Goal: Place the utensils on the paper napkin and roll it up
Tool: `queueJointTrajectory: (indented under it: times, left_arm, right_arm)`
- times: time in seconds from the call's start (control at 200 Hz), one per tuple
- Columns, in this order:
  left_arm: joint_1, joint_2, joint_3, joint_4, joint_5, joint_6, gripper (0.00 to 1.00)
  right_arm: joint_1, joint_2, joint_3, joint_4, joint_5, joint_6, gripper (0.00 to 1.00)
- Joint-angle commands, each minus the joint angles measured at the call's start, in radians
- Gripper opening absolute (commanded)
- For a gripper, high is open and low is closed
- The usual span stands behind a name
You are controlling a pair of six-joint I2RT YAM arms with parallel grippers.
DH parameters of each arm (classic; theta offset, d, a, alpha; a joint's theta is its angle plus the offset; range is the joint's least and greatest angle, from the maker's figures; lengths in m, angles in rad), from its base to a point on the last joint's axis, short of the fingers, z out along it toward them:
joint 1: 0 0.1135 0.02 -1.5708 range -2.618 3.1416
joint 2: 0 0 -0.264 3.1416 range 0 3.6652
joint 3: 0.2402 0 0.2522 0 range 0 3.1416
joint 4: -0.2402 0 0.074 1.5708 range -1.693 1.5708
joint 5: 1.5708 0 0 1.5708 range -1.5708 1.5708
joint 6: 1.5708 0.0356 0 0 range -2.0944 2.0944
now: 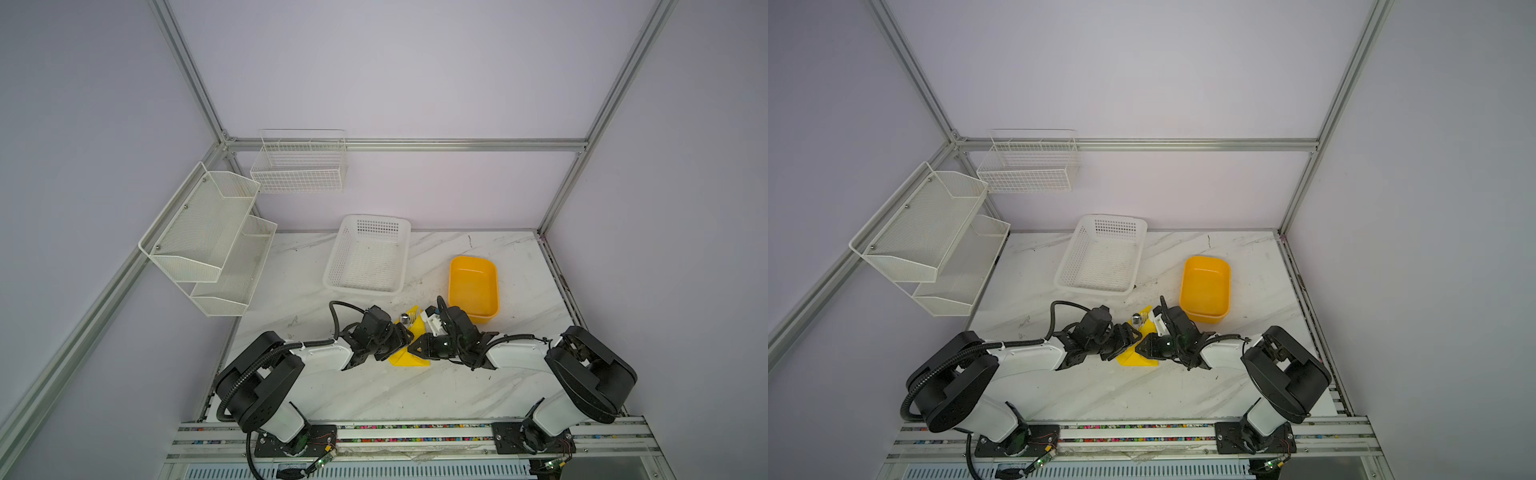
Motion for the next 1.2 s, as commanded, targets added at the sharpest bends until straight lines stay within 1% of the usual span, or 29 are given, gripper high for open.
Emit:
queueJointTrajectory:
  times: [0.0,0.085,0.265,0.335,0.415,0.525,0.66,0.72,0.815,0.875,1.065,1.195]
  left_arm:
    - [0.004,0.011,0.056,0.022,0.030,0.016,0.75]
    - [0.004,0.015,0.058,0.018,0.033,0.016,0.76]
    - [0.006,0.020,0.053,0.020,0.031,0.016,0.77]
    - [0.006,0.025,0.055,0.024,0.034,0.018,0.77]
    - [0.007,0.034,0.059,0.022,0.041,0.019,0.75]
    - [0.007,0.043,0.059,0.020,0.047,0.019,0.66]
    - [0.007,0.047,0.065,0.001,0.044,0.021,0.49]
    - [0.007,0.042,0.070,-0.025,0.035,0.028,0.46]
    - [0.007,0.030,0.068,-0.044,0.021,0.036,0.37]
    - [0.007,0.023,0.067,-0.050,0.017,0.041,0.29]
    - [0.007,0.000,0.067,-0.050,0.015,0.055,0.17]
    - [0.007,-0.008,0.055,-0.016,0.026,0.059,0.14]
  right_arm:
    - [0.008,0.006,-0.014,0.049,-0.048,-0.016,0.32]
    - [0.008,0.005,-0.018,0.062,-0.062,-0.020,0.39]
    - [0.008,0.017,-0.017,0.075,-0.081,-0.027,0.43]
    - [0.008,0.024,-0.020,0.085,-0.092,-0.027,0.43]
    - [0.008,0.029,-0.018,0.078,-0.079,-0.027,0.42]
    - [0.008,0.027,-0.021,0.076,-0.069,-0.025,0.38]
    - [0.008,0.009,-0.032,0.075,-0.052,-0.019,0.34]
    - [0.007,-0.001,-0.033,0.065,-0.043,-0.020,0.33]
    - [0.008,-0.019,-0.034,0.048,-0.030,-0.019,0.32]
    - [0.007,-0.035,-0.038,0.037,-0.017,-0.019,0.32]
    - [0.008,-0.069,-0.042,0.019,0.017,-0.012,0.32]
    - [0.008,-0.069,-0.044,0.018,0.025,-0.005,0.32]
